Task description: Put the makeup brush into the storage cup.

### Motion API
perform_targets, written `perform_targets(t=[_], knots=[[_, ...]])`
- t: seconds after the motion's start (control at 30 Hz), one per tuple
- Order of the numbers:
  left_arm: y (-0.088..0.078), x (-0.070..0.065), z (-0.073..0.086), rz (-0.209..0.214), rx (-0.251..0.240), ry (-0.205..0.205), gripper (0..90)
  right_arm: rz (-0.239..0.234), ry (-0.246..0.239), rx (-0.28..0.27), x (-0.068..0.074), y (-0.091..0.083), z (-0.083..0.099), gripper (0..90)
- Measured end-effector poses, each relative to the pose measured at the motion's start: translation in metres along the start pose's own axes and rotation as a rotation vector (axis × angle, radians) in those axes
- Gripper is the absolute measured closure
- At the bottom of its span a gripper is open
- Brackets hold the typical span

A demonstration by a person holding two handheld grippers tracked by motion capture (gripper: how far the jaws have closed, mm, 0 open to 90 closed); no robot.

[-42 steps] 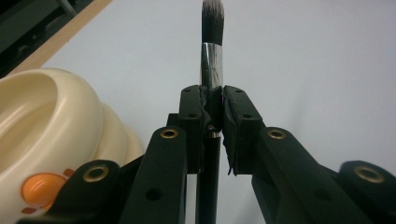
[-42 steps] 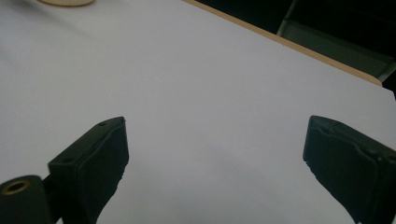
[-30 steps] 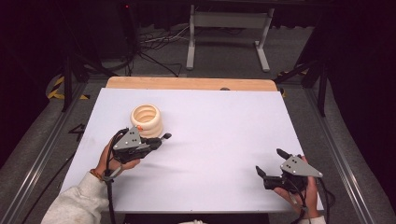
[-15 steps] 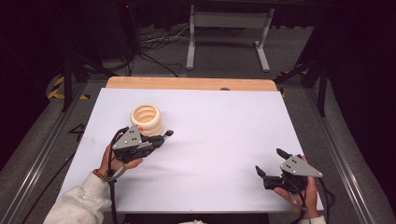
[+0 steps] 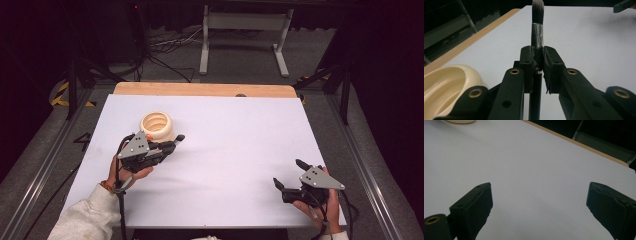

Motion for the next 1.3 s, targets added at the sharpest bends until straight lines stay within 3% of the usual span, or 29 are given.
perform_targets(t=[0.1, 0.7, 1.3], knots=[[-0.001, 0.001, -0.002, -0.001, -0.004, 0.01, 78.8, 0.0, 0.0, 0.0, 0.0, 0.0, 0.0, 7.6], [-0.003, 0.005, -0.017, -0.015, -0.069, -0.025, 78.8, -0.002, -0.001, 0.001, 0.0, 0.001, 0.0, 7.6], [-0.005, 0.018, -0.035, -0.046, -0.138, -0.042, 78.7, -0.004, -0.002, 0.007, 0.002, 0.002, 0.001, 7.6]])
Point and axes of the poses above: each handheld gripper's, and its own axes: y roughly forward along the jaws, z roughly out of its underside, x roughly to its left, the point moved 10 cm from there along y, roughly forward along the jaws, and after that the axes turned 7 degrees about -x, right-handed, at the moved point
